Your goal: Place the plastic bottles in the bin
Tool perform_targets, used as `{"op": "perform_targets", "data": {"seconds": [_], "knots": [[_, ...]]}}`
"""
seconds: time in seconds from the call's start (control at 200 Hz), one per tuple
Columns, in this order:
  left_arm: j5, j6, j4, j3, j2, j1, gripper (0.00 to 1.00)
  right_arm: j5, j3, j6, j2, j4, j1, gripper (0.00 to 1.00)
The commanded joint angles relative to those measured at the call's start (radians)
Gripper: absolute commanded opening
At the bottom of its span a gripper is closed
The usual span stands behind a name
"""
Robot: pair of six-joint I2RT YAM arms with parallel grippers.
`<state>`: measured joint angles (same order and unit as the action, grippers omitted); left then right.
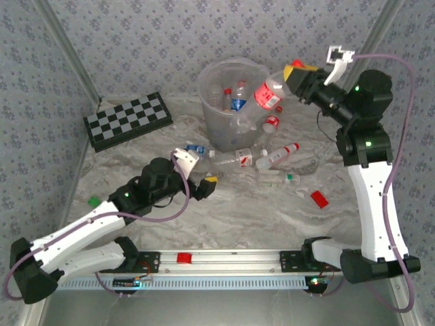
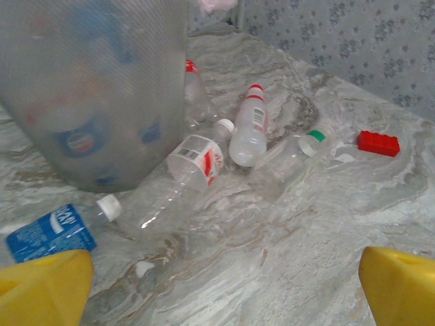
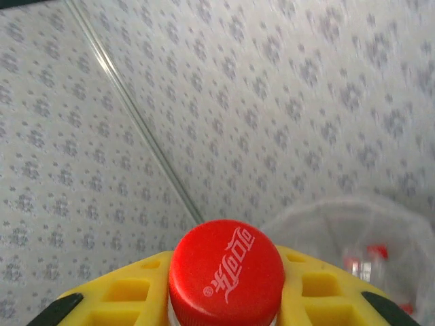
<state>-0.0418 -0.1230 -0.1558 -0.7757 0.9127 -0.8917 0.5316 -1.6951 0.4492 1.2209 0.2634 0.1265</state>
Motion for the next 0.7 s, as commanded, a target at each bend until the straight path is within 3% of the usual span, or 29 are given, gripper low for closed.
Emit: {"op": "perform_targets", "data": {"seconds": [0.0,0.24,0.495,0.695], "knots": [[-0.083,-0.056,-0.073,-0.003,-0.055,0.005,1.0,-0.061,-0.113,-0.066,0.105,-0.033,-0.007,0.04],[-0.06,-0.138,-0.122,0.085,-0.201,0.005,1.0,-0.335,-0.299,-0.323,0.354,0.033,0.1,0.01],[-0.041,-0.123,-0.106,0.114,-0.292,0.004,1.0,-0.437,-0.338,-0.447,0.538,0.119,0.173,0.0],[-0.05,-0.112,-0.102,0.118,-0.283,0.006,1.0,-0.436,-0.376,-0.5,0.629,0.245,0.196,0.0]]}}
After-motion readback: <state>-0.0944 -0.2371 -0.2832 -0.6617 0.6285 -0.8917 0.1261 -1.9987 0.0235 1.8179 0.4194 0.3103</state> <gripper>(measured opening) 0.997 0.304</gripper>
